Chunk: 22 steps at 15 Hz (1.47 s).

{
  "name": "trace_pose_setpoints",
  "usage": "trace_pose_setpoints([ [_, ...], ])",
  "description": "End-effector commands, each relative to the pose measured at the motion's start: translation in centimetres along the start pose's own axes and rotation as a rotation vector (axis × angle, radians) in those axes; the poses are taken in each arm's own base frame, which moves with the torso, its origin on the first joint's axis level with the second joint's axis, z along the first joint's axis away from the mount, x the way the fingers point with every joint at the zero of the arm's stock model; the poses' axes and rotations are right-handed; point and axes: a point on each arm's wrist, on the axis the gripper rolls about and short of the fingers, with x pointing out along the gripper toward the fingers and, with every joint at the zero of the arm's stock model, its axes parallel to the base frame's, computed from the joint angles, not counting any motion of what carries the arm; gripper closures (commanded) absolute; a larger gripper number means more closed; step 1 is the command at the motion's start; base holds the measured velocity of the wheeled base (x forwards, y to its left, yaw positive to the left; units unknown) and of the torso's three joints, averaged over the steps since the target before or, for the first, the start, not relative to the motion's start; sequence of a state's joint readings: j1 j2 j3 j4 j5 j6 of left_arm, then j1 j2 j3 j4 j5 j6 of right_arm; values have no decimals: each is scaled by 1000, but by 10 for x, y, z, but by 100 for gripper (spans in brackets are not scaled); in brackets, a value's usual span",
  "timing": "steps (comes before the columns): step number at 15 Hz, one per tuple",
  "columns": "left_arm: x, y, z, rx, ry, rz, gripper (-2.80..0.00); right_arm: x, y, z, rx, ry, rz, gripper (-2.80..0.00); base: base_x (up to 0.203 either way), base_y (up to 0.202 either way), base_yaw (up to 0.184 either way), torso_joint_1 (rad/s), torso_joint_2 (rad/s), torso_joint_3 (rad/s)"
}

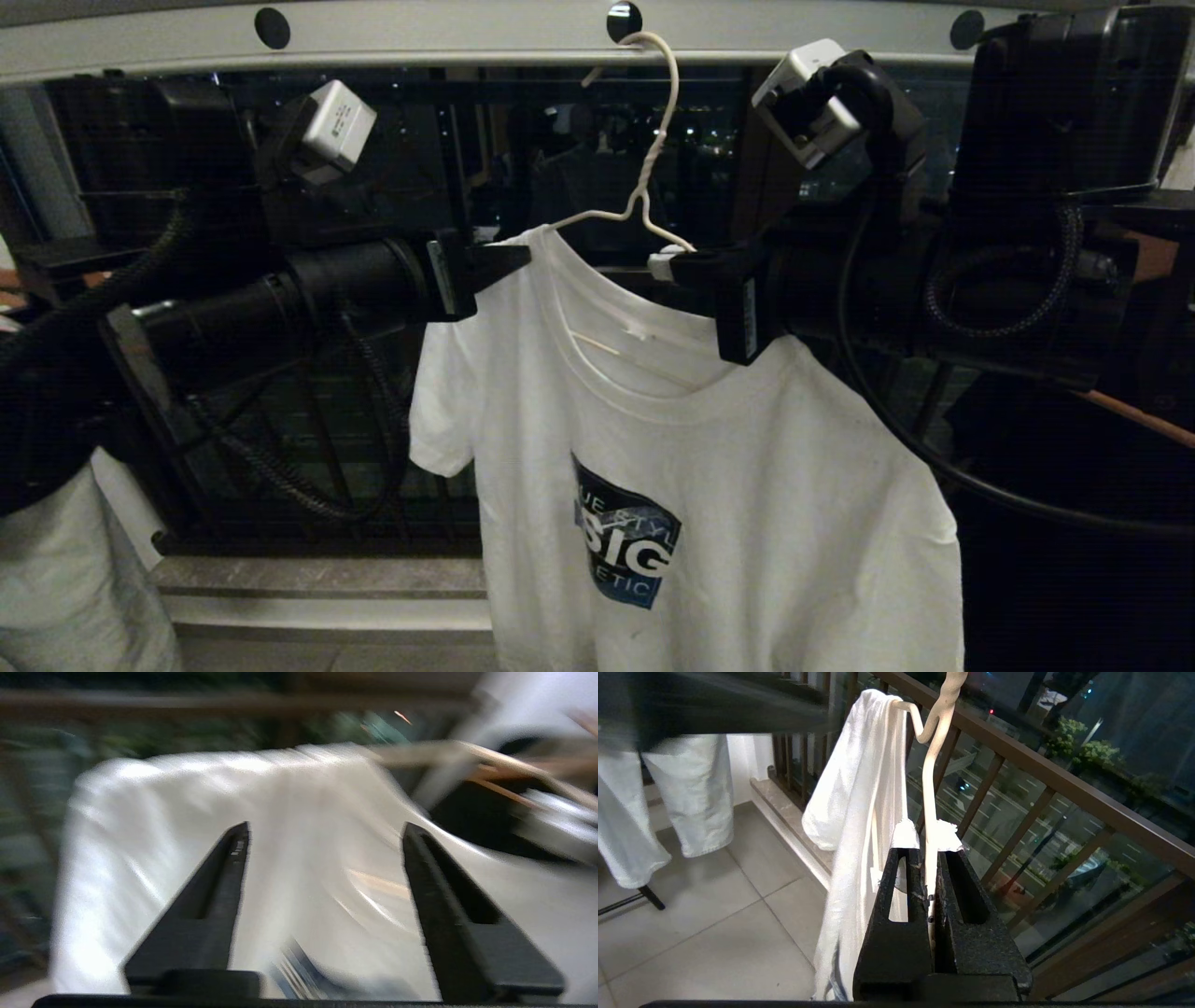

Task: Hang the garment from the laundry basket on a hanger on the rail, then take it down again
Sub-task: Take the clothes off the clothes rack

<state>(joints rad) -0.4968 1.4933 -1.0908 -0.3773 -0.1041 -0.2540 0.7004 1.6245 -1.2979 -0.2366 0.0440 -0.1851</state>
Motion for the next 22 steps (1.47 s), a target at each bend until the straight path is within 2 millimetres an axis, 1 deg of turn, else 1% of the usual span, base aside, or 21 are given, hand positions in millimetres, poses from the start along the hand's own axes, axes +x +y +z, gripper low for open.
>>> trace_pose_setpoints([
  [1,-31,-10,18,-1,-4,-59,-280,2,0,-1,-2,4,2,0,0,0,0,0,0,0],
  [3,-49,-16,31,-6,10,-88,-280,3,0,-2,-2,7,2,0,0,0,0,0,0,0],
  [4,-55,-17,34,-5,1,-92,0,3,1,-2,-2,8,3,0,0,0,0,0,0,0],
  [6,-64,-19,38,-5,2,-92,0,4,1,-3,-2,10,3,0,0,0,0,0,0,0],
  [10,-80,-24,51,-28,154,-59,0,5,1,-3,-2,9,4,0,0,0,0,0,0,0],
  [13,-83,-26,52,-31,190,-57,0,5,1,-4,-7,13,5,0,0,0,0,0,0,0],
  [14,-82,-25,51,-31,192,-56,0,6,2,-6,-13,17,7,-280,0,0,0,0,0,0],
  [16,-80,-25,50,-32,198,-54,0,5,2,-6,-14,18,7,-280,0,0,0,0,0,0],
  [18,-73,-23,47,-36,217,-47,0,0,1,-3,-14,5,2,-280,0,0,0,0,0,0],
  [20,-71,-23,46,-36,223,-46,0,-14,0,7,-23,-30,-6,-280,0,0,0,0,0,0],
  [22,-71,-23,46,-36,223,-46,0,-36,-1,15,-27,-64,-13,-280,0,0,0,0,0,0],
])
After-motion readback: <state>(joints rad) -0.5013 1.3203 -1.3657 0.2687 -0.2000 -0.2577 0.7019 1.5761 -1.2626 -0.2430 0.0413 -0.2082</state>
